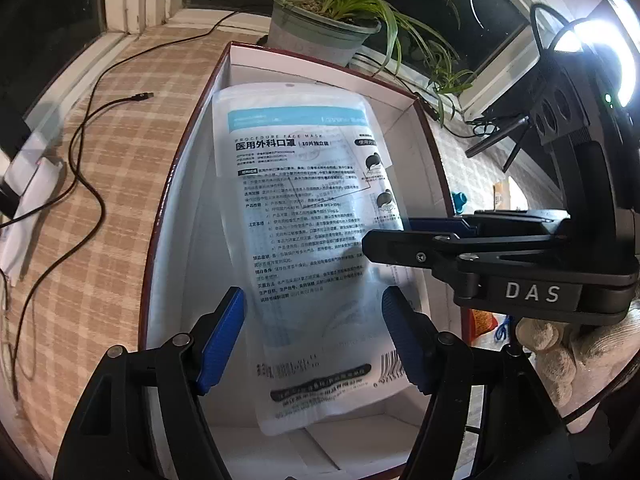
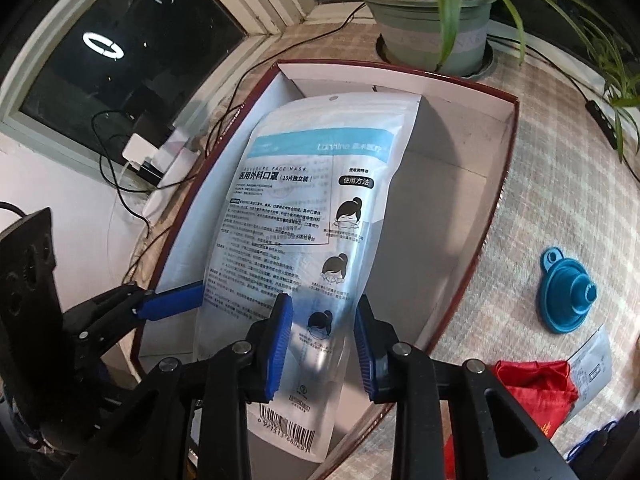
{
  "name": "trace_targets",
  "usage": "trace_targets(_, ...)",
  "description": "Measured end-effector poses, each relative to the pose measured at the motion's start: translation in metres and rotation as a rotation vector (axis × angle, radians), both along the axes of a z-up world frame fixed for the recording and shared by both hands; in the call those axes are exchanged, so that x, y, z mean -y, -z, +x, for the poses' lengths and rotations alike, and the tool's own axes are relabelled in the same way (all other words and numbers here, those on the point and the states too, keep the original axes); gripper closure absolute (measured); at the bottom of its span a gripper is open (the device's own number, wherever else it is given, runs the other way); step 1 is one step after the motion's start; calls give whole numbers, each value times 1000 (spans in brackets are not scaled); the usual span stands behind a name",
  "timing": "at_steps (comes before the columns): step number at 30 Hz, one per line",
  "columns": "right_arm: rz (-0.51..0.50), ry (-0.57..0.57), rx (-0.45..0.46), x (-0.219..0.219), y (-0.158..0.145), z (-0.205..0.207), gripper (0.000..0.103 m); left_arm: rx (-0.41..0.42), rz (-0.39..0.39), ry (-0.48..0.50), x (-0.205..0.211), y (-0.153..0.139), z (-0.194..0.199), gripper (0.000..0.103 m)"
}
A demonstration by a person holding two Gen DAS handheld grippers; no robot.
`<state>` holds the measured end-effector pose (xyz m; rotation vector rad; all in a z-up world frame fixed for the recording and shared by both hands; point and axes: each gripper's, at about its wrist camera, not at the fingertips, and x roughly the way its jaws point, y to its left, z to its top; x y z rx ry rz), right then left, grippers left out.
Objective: Organize soft objects
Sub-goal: 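Open the right gripper to drop the packet into the box, then move the right tool back toward the black knit glove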
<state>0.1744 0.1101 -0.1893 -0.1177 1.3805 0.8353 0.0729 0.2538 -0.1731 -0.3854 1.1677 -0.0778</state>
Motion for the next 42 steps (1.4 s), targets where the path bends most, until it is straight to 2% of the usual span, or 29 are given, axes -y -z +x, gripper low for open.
trace_targets(3,-39,-18,15,-6,1,0,73,-6,10,-3,1,1,1,34)
trace_targets(5,-44,-23,16,-9,0,1,70,2,-11,4,1,-2,0,34)
trace_targets(13,-20,-46,63,-9,-10,-9,68,40,17,21,10,-18,-8,34)
trace_targets(19,67,-11,91,9,-34,-15,68,70,26,-2,10,-34,-22,34)
trace_targets(23,123,10,140,33,-54,-28,68,104,44,-10,14,-48,-34,34)
trace_targets(29,184,56,202,89,-70,-50,63,161,40,-34,28,-70,-55,34)
trace_targets(33,209,116,232,145,-74,-61,62,185,47,-26,51,-78,-67,34)
trace_targets(37,230,187,241,211,-72,-70,56,197,29,-8,80,-76,-74,34)
trace_targets(42,235,280,270,299,-68,-84,48,201,-37,26,132,-64,-82,34)
